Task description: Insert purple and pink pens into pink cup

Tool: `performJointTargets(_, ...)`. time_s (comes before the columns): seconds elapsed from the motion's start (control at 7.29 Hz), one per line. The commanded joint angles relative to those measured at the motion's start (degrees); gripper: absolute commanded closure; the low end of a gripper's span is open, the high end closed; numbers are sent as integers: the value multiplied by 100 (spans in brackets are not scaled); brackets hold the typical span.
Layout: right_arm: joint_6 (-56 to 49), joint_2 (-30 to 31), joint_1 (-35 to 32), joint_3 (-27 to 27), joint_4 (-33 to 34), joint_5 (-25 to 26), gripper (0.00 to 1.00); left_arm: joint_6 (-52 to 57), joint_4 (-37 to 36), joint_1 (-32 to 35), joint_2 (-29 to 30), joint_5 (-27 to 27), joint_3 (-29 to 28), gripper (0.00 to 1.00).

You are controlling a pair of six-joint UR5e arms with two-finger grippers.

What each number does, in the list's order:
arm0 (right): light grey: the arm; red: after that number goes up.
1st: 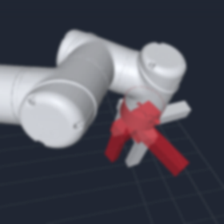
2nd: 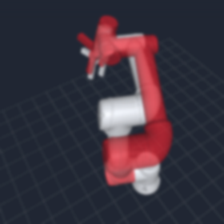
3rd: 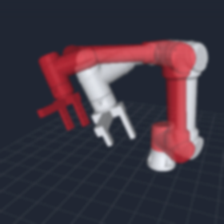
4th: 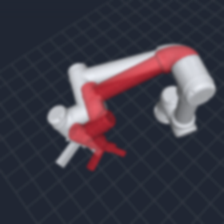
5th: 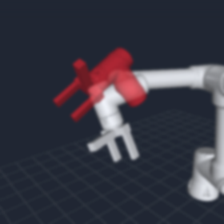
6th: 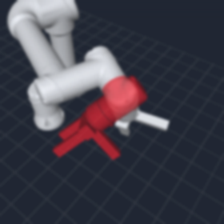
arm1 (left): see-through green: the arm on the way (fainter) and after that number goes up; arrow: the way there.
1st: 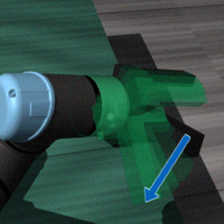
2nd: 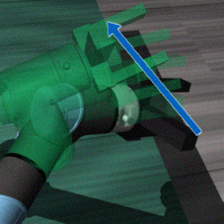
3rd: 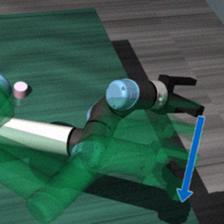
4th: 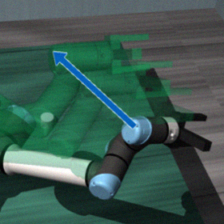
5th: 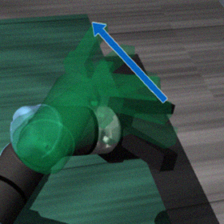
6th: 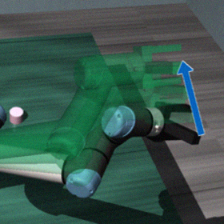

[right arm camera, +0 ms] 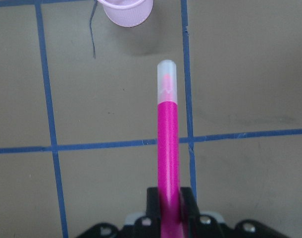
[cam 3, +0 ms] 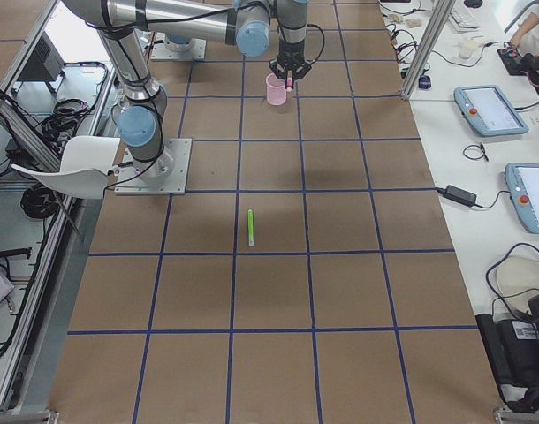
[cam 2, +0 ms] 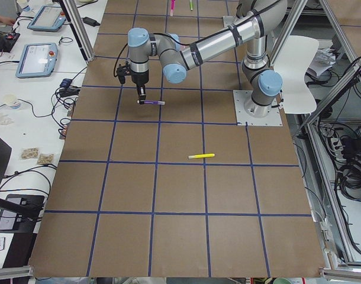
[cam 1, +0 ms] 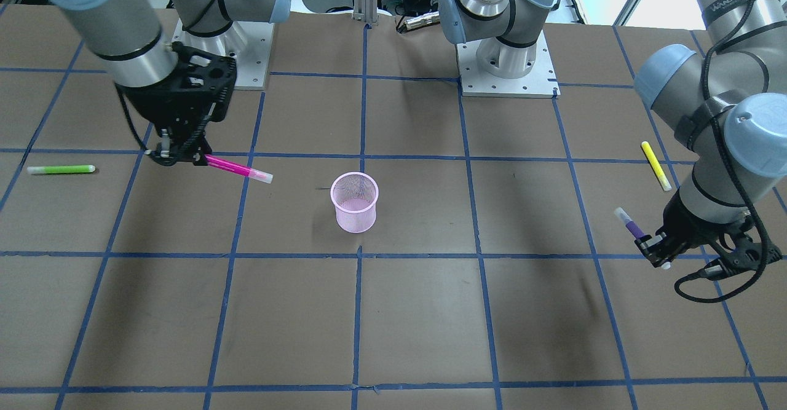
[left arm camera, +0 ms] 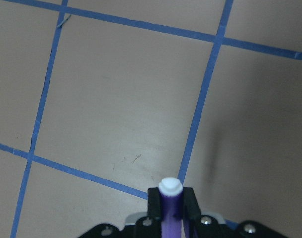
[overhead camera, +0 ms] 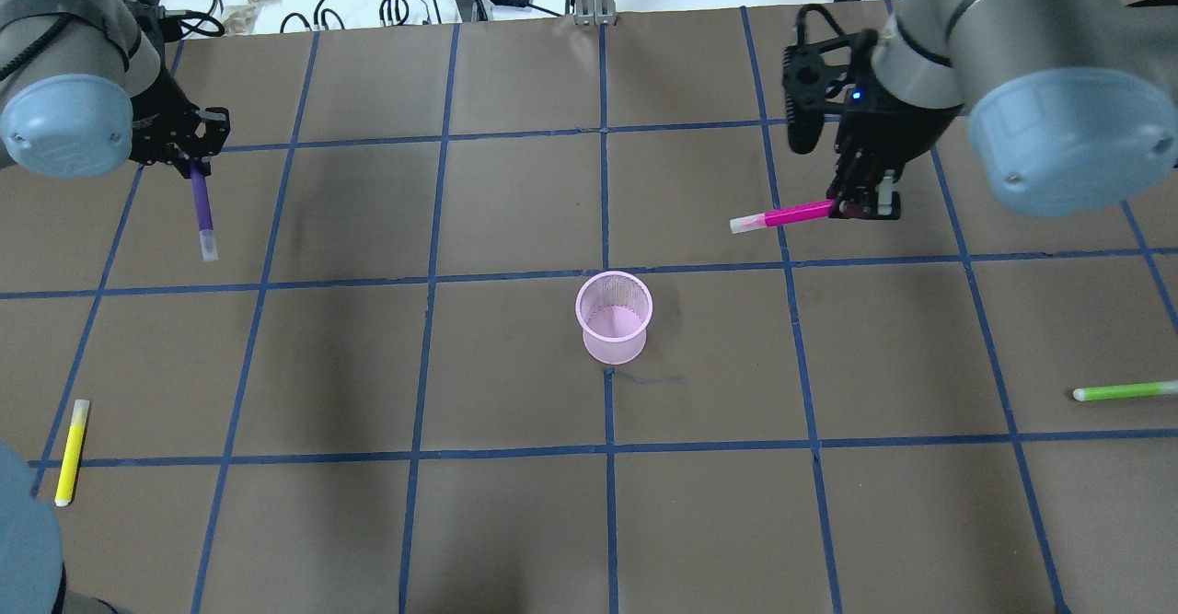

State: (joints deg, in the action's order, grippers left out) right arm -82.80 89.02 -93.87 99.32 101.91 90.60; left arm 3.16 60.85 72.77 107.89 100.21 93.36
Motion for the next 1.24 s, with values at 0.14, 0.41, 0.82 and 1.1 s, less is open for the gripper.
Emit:
performJointTargets(0.14,1579,-560,-1395,-9,470,851,100,0,-160,96,-14,-27,7,100)
performJointTargets(0.41,2055,-955,-2220,-18,514,1711,100,9,-196,123,-5,-27,16,100)
performJointTargets(0.82,2356,-1379,-2610,0,866,1935,99,1,-196,115,13,-27,16,100)
performJointTargets(1.1,2251,-1484,-2593,-26,849,1917,1,-8,-196,123,21,-36,25,100)
